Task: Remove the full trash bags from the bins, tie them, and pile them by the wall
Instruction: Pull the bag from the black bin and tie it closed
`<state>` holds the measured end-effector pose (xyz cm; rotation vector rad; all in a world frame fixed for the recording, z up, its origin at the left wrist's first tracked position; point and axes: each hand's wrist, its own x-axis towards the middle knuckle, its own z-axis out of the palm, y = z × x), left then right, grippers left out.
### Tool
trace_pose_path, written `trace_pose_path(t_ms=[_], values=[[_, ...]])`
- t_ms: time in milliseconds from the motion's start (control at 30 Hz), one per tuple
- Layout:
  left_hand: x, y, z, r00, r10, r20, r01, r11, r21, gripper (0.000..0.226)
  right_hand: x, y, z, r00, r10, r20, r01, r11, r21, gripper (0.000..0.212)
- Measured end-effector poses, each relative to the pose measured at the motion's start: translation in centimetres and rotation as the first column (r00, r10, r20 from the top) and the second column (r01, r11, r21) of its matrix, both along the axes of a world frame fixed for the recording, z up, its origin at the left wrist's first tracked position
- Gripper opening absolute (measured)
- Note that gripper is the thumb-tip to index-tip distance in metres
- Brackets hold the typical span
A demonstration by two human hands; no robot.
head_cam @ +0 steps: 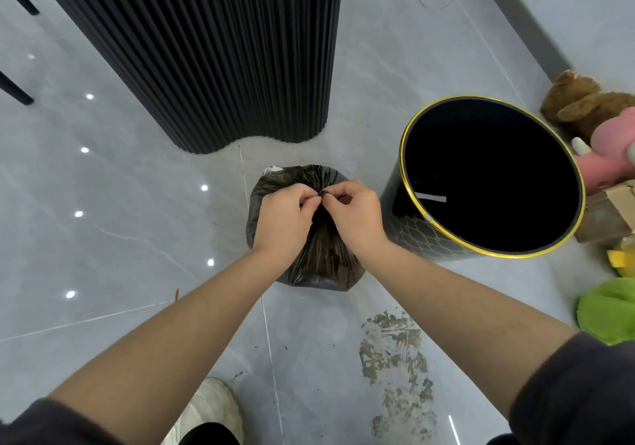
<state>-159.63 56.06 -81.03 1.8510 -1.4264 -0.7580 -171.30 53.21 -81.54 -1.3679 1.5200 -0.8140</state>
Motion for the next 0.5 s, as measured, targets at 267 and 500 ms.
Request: trace_pose_path(t_ms=[267,500], values=[[1.1,-0.4,-0.1,0.997,-0.058,0.056,0.055,0.997,0.060,0.009,-0.1,0.4,0.7,0.992,0.040,0.119,-0.066,0.973,0.219,0.005],[1.7,-0.7,-0.2,0.991,-0.122,-0.061,0.130,0.980,0.152,0.008,-1.2,0.0,0.7,0.962,0.030,0.271,-0.163,0.859,0.485,0.011]])
